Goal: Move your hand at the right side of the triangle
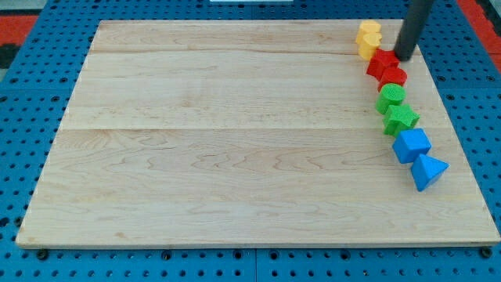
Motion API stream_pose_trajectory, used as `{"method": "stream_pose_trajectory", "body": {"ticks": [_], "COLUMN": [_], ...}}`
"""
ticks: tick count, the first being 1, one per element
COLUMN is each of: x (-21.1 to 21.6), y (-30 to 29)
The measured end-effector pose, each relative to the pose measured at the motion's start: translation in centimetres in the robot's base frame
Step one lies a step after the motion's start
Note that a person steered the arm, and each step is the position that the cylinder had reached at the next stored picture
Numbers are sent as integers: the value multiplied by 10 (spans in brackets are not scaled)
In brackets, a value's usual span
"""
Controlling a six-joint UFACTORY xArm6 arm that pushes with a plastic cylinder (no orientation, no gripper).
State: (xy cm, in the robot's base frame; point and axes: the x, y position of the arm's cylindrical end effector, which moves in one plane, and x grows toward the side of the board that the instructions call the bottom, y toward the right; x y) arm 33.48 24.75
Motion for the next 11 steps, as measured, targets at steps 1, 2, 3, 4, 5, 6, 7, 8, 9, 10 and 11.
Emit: {"method": "stream_pose_trajectory", "body": {"ticks": [1,2,3,4,5,6,7,8,9,10,11], "x": [104,151,155,155,218,224,224,224,224,224,224], "y": [-5,-14,-2,42,46,27,25,32,37,45,56]}}
